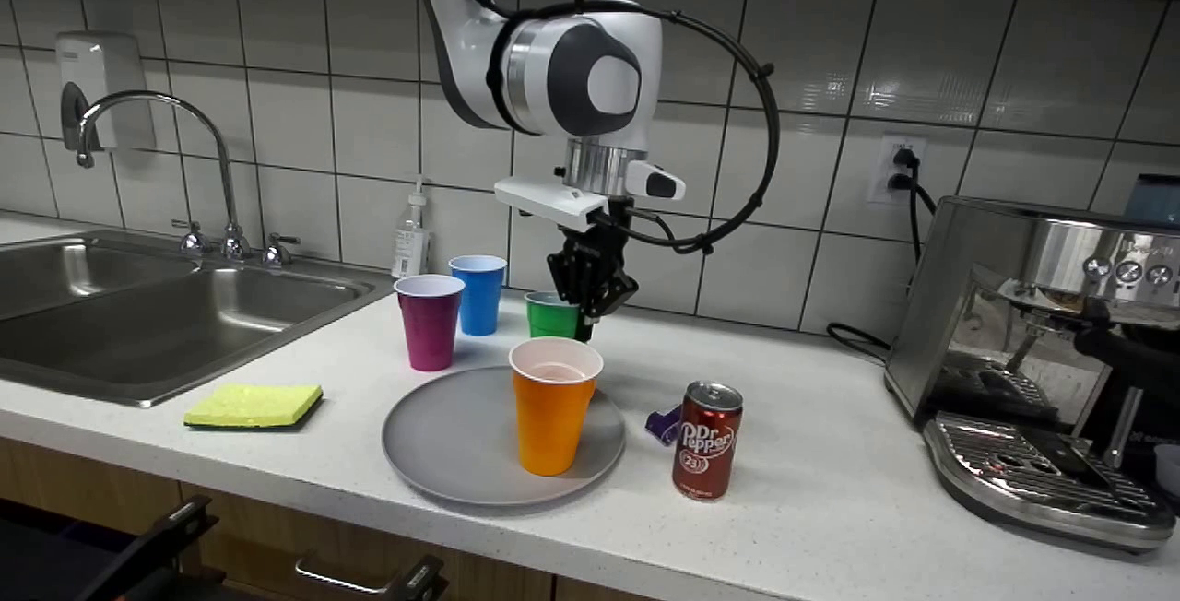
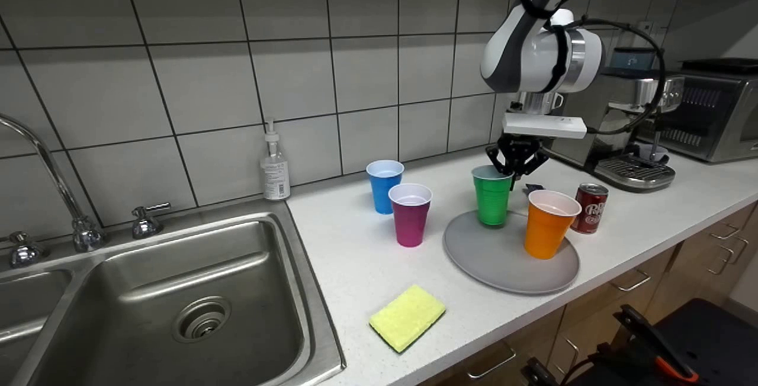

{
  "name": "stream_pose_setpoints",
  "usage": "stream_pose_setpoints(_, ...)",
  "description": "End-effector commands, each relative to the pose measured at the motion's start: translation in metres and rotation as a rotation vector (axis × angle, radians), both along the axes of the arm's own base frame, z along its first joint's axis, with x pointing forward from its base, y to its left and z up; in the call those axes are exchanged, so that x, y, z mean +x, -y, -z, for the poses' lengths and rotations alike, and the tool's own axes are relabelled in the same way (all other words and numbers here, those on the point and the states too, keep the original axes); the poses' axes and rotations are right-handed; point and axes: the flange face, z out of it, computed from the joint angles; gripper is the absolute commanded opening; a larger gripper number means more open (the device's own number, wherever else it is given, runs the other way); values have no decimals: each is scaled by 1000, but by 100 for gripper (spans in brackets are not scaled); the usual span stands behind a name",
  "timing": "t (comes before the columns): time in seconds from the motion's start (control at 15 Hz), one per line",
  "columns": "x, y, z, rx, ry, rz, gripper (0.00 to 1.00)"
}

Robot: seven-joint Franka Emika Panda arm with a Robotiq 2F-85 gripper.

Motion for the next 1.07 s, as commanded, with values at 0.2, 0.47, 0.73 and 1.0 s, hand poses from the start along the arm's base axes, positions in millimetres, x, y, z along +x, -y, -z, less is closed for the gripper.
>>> stream_pose_setpoints(0.2, -6, 4, 1, -26, 14, -53, 1)
stream_pose_setpoints(0.47, -9, 4, 3, -30, 15, -62, 1)
stream_pose_setpoints(0.73, -10, 5, 2, -33, 18, -61, 34)
stream_pose_setpoints(1.0, -10, 5, -1, -31, 20, -65, 64)
